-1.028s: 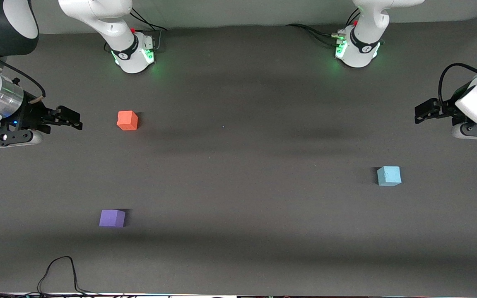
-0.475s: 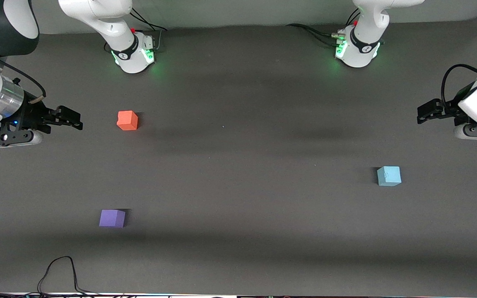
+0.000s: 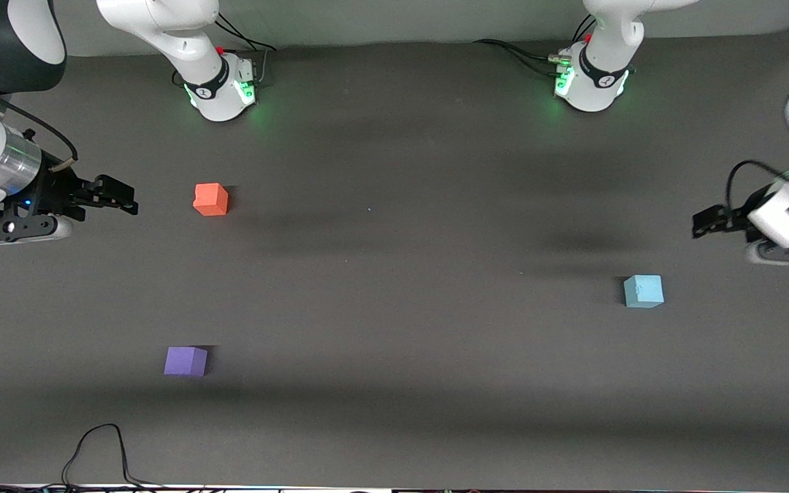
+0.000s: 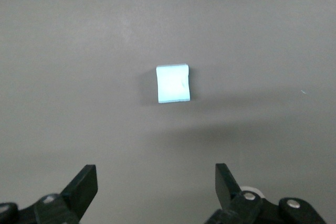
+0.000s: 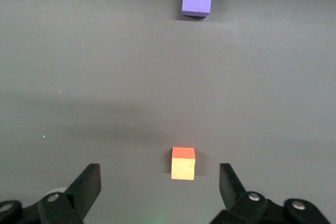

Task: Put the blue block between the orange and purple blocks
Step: 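Move the left gripper toward the light blue block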

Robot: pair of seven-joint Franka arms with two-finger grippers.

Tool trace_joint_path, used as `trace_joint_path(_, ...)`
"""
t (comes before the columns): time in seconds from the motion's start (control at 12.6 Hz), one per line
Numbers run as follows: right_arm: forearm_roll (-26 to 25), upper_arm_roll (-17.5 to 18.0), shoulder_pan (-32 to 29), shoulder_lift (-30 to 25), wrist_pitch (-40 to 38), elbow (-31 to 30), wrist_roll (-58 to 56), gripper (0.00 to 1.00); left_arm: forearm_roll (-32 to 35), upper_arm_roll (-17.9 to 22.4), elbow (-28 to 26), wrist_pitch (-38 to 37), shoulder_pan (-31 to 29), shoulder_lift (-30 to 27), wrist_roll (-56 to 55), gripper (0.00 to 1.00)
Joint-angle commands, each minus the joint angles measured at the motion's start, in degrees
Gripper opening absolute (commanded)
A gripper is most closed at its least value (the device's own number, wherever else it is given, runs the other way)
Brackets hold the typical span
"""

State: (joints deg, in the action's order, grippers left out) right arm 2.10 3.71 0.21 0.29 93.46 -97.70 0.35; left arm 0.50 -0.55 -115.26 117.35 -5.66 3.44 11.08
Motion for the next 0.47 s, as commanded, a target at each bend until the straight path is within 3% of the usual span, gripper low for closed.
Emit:
trace_joint_path(0.0, 1.07, -0.11, 0.23, -0.56, -0.04, -0.47, 0.27, 1.0, 0.02, -0.16, -6.45, 12.6, 0.3, 4.01, 0.78, 1.0)
trace_joint_path(0.4, 1.07, -0.11, 0.23, -0.47, -0.04, -0.47, 0.27, 1.0, 0.02, -0.24, -6.73, 29.23, 0.48, 17.37, 0.78, 1.0)
